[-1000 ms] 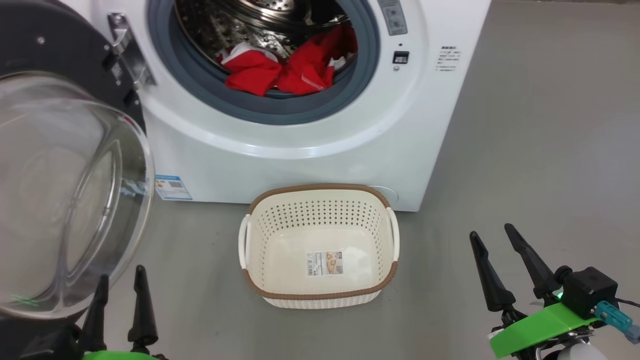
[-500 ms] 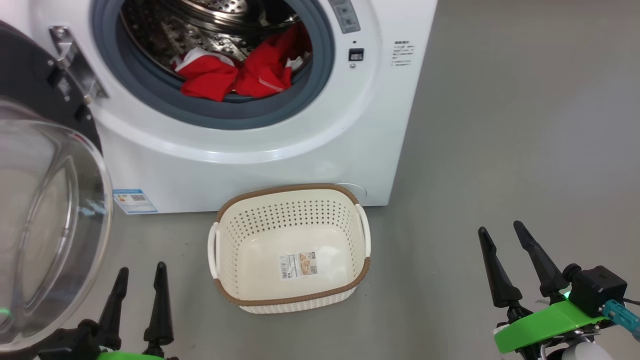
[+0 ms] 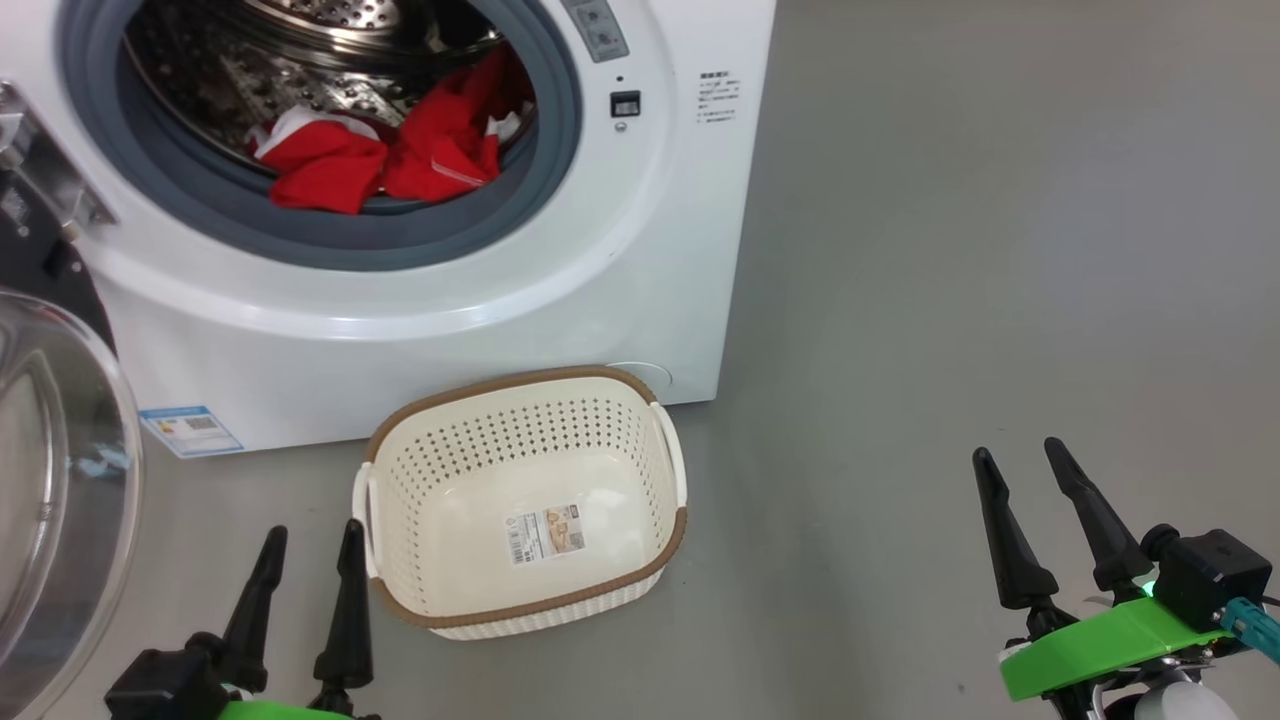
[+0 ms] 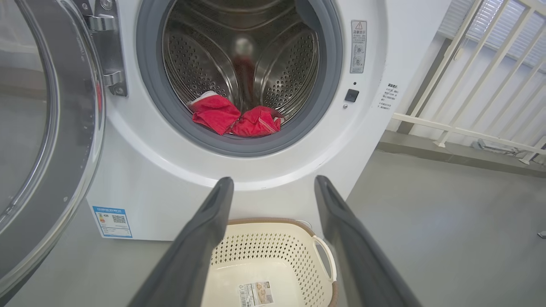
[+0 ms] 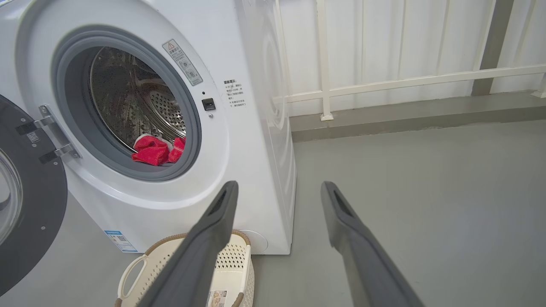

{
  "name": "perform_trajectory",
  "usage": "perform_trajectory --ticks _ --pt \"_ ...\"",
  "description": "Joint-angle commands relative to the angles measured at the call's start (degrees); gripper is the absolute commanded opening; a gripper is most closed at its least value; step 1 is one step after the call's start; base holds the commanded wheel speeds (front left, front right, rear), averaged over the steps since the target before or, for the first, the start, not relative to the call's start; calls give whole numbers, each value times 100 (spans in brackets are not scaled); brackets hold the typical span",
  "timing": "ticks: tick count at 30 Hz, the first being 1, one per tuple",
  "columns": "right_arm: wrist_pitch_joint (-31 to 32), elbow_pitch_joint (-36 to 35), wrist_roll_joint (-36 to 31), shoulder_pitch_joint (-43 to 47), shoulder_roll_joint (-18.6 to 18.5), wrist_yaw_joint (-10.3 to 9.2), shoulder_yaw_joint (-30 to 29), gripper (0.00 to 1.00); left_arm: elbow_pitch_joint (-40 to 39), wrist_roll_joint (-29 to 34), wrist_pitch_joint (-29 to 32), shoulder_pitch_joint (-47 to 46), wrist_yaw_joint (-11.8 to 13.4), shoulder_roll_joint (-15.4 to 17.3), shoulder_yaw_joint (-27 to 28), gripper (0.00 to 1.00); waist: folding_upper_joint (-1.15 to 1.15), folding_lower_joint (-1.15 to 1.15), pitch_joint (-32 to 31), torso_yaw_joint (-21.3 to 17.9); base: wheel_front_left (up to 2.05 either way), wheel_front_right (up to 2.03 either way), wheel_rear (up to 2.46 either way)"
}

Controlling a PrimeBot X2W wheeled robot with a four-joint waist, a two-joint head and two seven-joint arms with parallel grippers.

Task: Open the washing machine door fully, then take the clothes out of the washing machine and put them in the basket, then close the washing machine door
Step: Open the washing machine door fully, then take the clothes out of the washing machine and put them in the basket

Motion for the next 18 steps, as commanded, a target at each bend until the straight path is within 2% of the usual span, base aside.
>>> perform_trajectory --ticks 1,18 --pt "-37 -134 8 6 -31 43 81 100 -147 85 -45 -121 -31 97 140 100 0 0 15 -58 0 0 0" --pt "-37 -137 2 -24 22 43 30 100 -111 101 -45 -200 -31 97 83 100 0 0 43 -96 0 0 0"
